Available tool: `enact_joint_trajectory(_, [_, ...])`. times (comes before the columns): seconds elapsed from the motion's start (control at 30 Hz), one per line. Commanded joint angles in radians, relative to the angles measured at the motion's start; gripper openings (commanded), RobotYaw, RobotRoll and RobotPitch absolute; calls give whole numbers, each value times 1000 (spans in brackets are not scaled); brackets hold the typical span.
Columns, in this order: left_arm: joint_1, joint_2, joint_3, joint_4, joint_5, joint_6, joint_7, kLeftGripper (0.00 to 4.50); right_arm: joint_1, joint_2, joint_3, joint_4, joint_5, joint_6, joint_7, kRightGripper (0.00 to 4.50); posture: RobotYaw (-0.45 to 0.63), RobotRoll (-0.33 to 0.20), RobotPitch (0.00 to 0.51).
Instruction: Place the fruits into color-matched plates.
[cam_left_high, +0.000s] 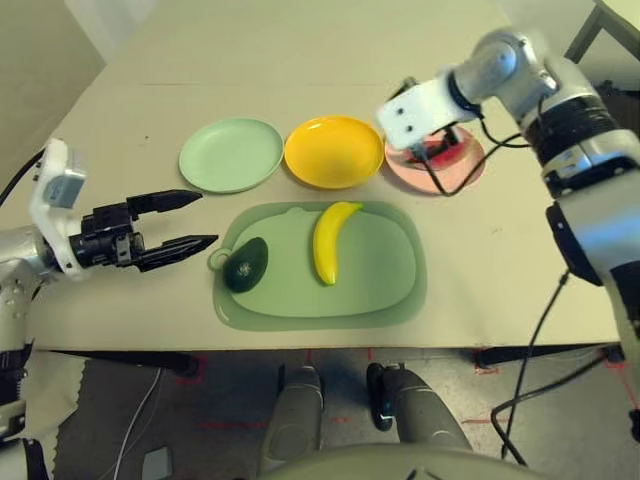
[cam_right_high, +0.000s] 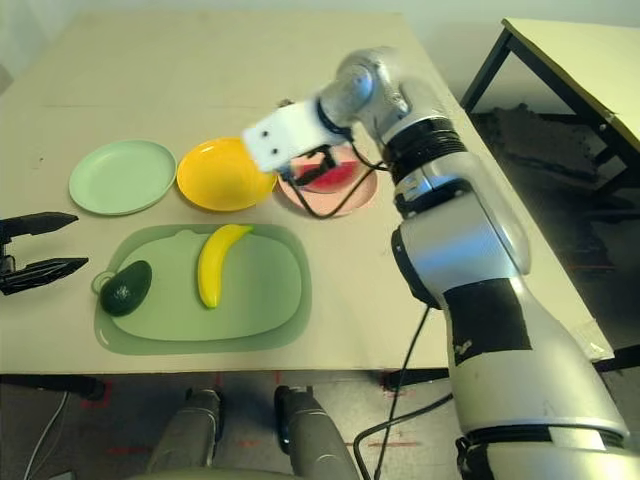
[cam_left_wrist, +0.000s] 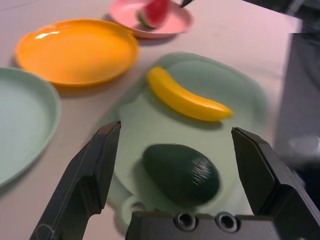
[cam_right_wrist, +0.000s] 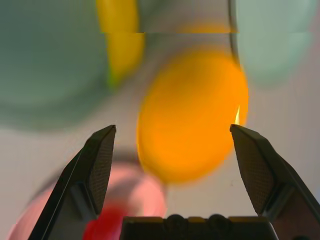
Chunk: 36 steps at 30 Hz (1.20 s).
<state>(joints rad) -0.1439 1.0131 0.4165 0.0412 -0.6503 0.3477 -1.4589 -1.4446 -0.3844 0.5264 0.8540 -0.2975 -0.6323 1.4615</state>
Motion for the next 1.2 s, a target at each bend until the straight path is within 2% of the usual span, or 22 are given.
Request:
enact_joint_trajectory(0.03, [17,29,-3,-2,14,-38,-57,4500,35,38,-1,-136,81,59,81,4468,118,0,187])
enact_joint_trajectory(0.23, [17,31,7,-3,13,-47,-61,4500,88,74,34,-250,101,97,126,4468,120,0,182])
enact_joint_trajectory(0.4, [54,16,20,-24,7,-59,-58,4500,170,86,119,-309,46,32,130,4468,129,0,178])
enact_joint_trajectory(0.77, [142,-10,60,-68,-2,-76,-46,4500,74,187,181,-26,-116,-83,-43,4468,164,0,182])
enact_joint_trajectory(1.2, [117,-13,45,-26,8,-114,-43,4500,77,267,219,124,-196,-128,-99,4468,170,0,194])
